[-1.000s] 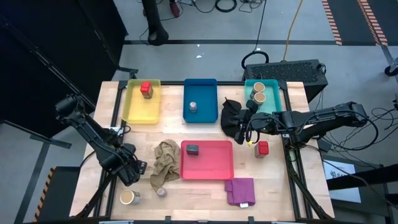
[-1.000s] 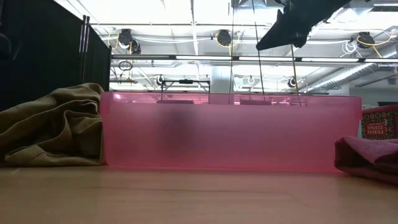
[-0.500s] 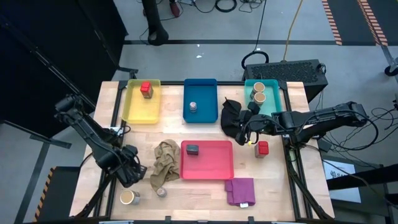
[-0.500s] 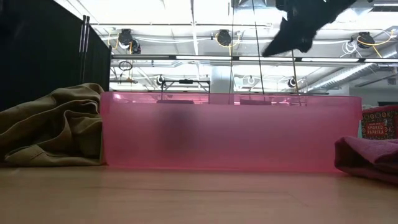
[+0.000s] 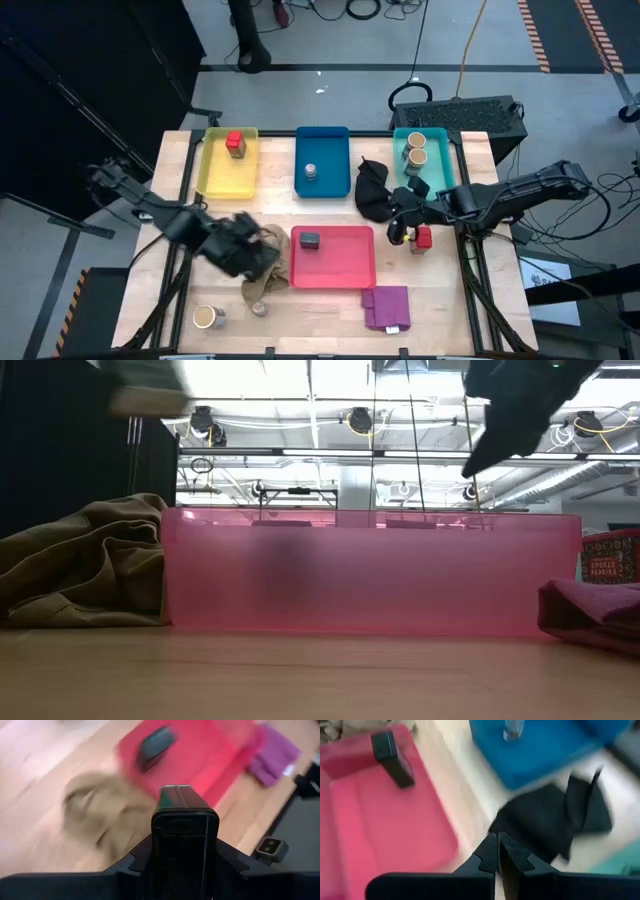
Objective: Sort spices by type
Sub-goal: Put the black seasoning can into the red bin
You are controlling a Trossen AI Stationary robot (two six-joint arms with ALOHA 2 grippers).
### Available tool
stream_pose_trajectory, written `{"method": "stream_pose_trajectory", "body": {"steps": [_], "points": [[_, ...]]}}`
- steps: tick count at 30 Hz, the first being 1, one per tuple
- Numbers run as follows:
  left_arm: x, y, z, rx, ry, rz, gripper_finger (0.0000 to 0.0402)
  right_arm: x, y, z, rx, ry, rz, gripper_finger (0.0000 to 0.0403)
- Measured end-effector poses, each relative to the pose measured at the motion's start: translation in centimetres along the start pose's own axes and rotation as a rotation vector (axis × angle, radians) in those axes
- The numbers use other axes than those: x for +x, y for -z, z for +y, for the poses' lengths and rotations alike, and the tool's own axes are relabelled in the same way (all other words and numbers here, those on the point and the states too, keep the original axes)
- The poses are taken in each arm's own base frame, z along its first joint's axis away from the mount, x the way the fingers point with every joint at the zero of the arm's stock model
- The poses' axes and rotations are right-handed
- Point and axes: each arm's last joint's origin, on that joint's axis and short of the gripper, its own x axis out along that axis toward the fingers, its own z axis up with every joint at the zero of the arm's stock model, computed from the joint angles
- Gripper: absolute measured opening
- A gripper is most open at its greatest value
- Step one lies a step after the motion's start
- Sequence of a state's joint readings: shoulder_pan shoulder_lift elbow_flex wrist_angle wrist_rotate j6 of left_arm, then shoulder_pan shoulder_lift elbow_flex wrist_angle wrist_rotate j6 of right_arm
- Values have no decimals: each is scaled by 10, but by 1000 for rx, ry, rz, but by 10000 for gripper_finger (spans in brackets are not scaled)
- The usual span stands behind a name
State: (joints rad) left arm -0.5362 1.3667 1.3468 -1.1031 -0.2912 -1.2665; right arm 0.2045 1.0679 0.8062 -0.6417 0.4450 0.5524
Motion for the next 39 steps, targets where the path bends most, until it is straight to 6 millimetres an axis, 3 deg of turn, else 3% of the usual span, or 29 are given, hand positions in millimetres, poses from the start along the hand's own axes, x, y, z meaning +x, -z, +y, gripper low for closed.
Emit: {"method": "stream_pose_trajectory", "body": {"steps": [6,15,26,35,39], "points": [[36,-37,-26,262,52,49,127,-8,16,2,171,-10,128,0],[68,-75,-46,525,30,89,127,-16,25,13,149,-35,131,0],[122,-86,-56,608,-60,168,127,-23,39,12,136,12,202,0],[146,-98,-83,721,-37,154,127,-23,39,13,132,10,200,0],[158,-105,-84,751,-56,166,127,-23,39,13,125,10,200,0]]}}
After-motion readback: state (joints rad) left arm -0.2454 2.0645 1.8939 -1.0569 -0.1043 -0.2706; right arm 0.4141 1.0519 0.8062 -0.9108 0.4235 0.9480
